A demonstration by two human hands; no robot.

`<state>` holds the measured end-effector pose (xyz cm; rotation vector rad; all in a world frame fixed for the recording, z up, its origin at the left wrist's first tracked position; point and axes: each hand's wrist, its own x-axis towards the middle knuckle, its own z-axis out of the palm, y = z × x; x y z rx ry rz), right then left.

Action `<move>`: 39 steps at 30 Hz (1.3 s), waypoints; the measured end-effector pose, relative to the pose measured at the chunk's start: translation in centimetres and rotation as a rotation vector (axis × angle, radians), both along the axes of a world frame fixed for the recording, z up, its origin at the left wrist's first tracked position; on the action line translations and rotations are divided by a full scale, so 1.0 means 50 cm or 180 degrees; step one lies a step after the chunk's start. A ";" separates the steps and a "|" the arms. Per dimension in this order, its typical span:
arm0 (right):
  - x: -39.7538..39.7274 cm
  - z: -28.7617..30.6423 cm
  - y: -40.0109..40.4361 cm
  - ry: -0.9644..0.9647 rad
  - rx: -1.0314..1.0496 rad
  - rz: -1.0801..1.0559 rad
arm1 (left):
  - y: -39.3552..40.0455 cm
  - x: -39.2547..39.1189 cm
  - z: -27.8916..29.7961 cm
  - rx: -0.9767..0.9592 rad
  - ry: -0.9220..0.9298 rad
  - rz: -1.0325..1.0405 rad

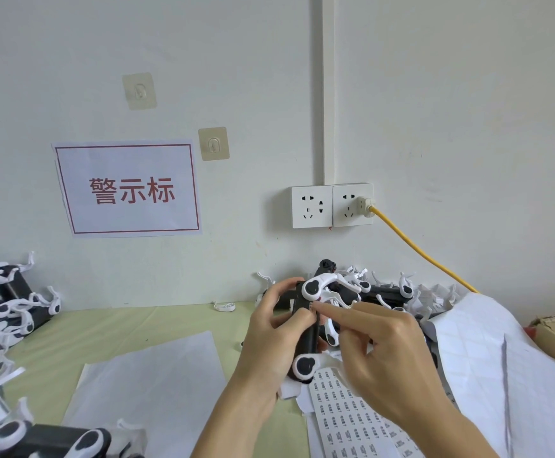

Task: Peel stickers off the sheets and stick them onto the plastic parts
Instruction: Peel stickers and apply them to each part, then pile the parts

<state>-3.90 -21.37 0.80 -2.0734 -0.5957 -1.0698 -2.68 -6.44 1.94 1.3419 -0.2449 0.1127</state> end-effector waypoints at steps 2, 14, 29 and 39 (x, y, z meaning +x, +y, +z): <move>0.006 -0.003 -0.004 -0.0033 0.0090 -0.0085 | -0.002 0.000 0.001 -0.0069 0.0036 0.0020; 0.008 0.008 0.006 -0.0058 0.1127 -0.0251 | -0.007 0.003 0.004 0.0008 0.0024 0.0207; 0.021 0.018 -0.026 0.2422 0.2447 0.2080 | 0.006 -0.004 -0.009 0.1004 -0.0589 -0.0527; 0.020 0.013 -0.002 0.2240 0.3269 0.1772 | -0.002 0.002 -0.011 0.0955 -0.0127 -0.0028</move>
